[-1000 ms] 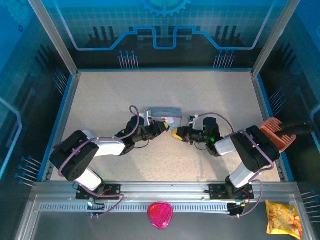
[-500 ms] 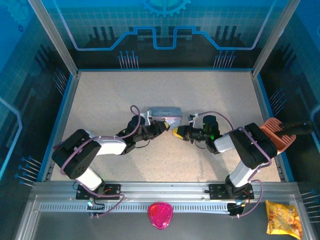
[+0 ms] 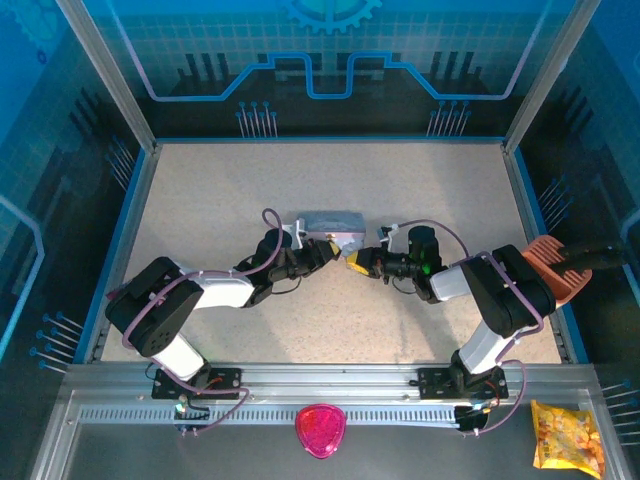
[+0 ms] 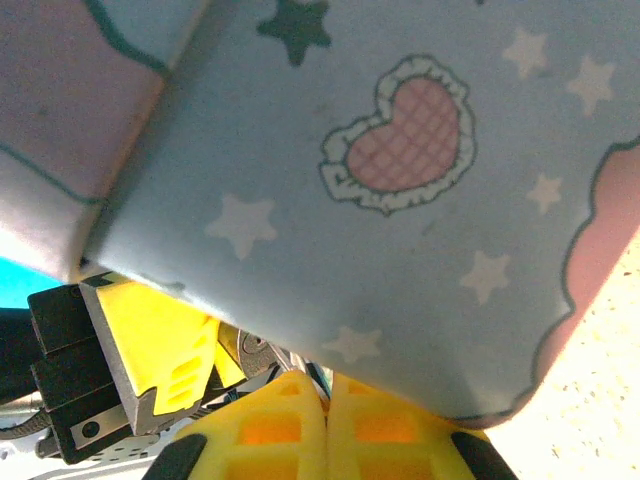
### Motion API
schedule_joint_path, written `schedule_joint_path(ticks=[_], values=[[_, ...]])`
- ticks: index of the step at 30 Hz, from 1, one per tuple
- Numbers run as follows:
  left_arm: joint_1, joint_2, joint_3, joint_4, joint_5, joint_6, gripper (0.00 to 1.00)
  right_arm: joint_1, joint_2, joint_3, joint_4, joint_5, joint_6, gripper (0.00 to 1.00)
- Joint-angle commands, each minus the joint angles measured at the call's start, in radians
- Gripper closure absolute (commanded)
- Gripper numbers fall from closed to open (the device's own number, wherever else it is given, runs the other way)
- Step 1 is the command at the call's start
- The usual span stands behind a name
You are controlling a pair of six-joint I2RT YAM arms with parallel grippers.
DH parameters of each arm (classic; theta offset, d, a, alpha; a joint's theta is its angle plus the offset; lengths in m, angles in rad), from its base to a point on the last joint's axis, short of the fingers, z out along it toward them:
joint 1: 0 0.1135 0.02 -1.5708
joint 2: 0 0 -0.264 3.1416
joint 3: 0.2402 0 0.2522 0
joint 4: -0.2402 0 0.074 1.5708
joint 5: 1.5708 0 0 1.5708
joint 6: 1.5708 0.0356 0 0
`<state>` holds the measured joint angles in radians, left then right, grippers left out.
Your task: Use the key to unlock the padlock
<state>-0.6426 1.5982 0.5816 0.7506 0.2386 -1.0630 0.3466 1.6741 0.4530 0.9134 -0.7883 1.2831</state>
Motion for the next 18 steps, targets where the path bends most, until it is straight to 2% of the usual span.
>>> schedule_joint_path(ticks=[1, 9, 18], values=[[-0.130, -0.006, 0.065, 0.109, 0.403, 0.045, 1.00, 0.033, -0.006, 0.102, 0.139, 0.130, 0.024, 1.00], [-0.129, -0.009, 0.070, 0.024, 0.358, 0.084, 1.00, 0.067, -0.025, 0.064, 0.132, 0.143, -0.015, 1.00], [-0.146, 0.007, 0.081, 0.055, 0.399, 0.073, 1.00, 0.059, 0.011, 0.038, 0.219, 0.162, 0.024, 1.00]])
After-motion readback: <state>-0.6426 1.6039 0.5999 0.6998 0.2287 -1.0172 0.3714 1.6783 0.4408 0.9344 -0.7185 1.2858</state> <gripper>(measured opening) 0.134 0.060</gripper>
